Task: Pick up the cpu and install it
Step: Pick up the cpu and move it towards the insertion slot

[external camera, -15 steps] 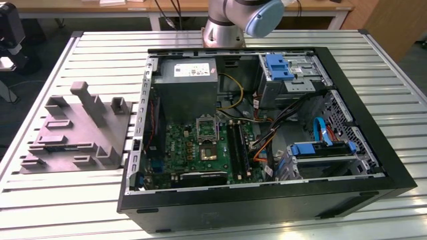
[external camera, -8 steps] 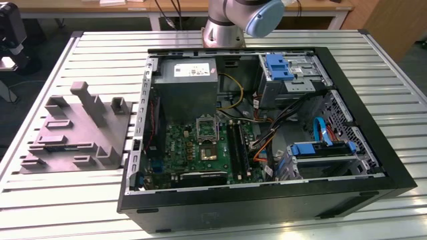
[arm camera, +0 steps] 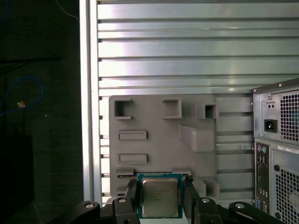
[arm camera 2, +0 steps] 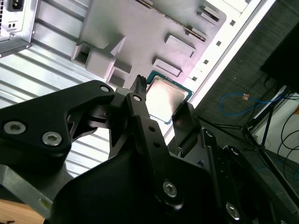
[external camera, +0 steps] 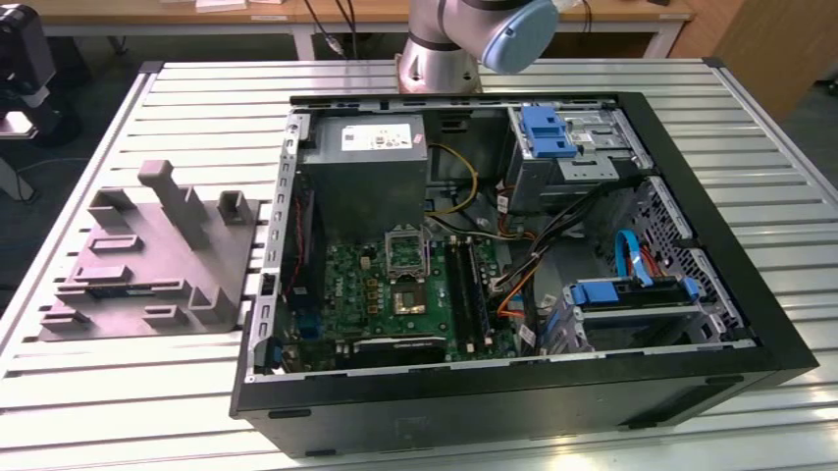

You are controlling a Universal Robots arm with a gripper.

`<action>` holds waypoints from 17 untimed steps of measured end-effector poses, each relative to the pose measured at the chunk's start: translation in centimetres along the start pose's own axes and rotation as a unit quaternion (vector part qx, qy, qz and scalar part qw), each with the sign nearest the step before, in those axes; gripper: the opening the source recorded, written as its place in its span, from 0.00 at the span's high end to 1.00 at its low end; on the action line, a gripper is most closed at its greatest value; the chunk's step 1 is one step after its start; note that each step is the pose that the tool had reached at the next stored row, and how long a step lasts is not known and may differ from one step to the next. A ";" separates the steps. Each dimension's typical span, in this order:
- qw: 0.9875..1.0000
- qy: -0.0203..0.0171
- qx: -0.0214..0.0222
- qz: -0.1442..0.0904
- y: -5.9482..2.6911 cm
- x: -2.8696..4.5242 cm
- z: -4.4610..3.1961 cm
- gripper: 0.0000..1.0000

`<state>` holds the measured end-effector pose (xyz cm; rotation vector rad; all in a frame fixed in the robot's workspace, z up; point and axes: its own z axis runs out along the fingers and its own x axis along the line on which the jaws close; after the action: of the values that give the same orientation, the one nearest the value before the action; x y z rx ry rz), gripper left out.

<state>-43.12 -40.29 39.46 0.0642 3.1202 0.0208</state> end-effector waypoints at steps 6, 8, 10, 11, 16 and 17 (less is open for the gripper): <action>1.000 0.000 0.000 0.000 0.00 -0.11 0.00 0.53; 1.000 0.000 0.000 0.000 0.01 -0.13 0.00 0.53; 1.000 0.000 0.000 0.000 0.00 -0.15 0.00 0.53; 1.000 0.000 0.000 0.000 0.01 -0.17 0.00 0.53; 1.000 0.000 0.000 0.000 0.01 -0.23 0.01 0.53; 1.000 0.000 0.000 0.000 0.01 -0.24 0.01 0.53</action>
<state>-42.89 -40.29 39.46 0.0641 3.1202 0.0208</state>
